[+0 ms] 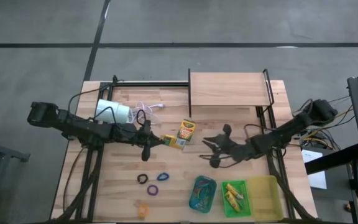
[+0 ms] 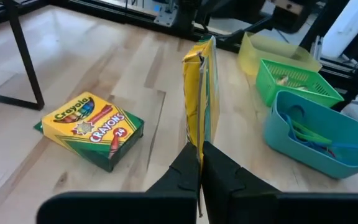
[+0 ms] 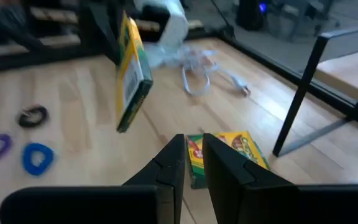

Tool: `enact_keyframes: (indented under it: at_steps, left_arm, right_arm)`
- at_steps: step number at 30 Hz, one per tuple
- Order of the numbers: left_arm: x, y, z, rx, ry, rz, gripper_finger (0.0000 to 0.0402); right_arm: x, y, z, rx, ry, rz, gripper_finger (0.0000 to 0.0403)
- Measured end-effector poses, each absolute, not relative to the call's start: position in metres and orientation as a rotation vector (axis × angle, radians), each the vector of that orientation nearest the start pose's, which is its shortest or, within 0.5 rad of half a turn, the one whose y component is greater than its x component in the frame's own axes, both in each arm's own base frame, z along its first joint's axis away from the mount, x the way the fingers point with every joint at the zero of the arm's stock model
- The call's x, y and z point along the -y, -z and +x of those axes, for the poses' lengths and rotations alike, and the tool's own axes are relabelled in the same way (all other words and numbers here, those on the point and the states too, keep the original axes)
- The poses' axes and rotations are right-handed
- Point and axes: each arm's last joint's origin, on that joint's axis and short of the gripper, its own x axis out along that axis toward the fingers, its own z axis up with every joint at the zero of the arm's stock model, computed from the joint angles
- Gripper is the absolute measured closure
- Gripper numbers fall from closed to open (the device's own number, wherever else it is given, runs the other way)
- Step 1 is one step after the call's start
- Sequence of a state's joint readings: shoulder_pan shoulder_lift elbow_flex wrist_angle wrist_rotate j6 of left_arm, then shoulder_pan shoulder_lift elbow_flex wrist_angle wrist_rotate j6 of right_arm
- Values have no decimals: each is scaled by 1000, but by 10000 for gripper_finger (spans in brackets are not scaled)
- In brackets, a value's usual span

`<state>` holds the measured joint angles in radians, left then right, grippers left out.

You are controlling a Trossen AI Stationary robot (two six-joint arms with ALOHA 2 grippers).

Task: Pick & Place Office Desk Supplies
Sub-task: Put the crayon box into the green bin

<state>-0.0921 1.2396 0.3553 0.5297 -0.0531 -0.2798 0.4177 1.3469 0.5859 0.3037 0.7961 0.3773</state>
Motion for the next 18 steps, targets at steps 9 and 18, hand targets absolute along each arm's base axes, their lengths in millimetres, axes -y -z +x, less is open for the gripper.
enact_keyframes:
  at_steps: [9, 18]
  left_arm:
    - [19, -168, 226, -353, -11, -251, 394]
    - [19, -169, 226, -348, -10, -251, 394]
  right_arm:
    - [-67, -189, 188, -142, 374, 180, 349]
    - [-49, -205, 151, -9, 361, 100, 349]
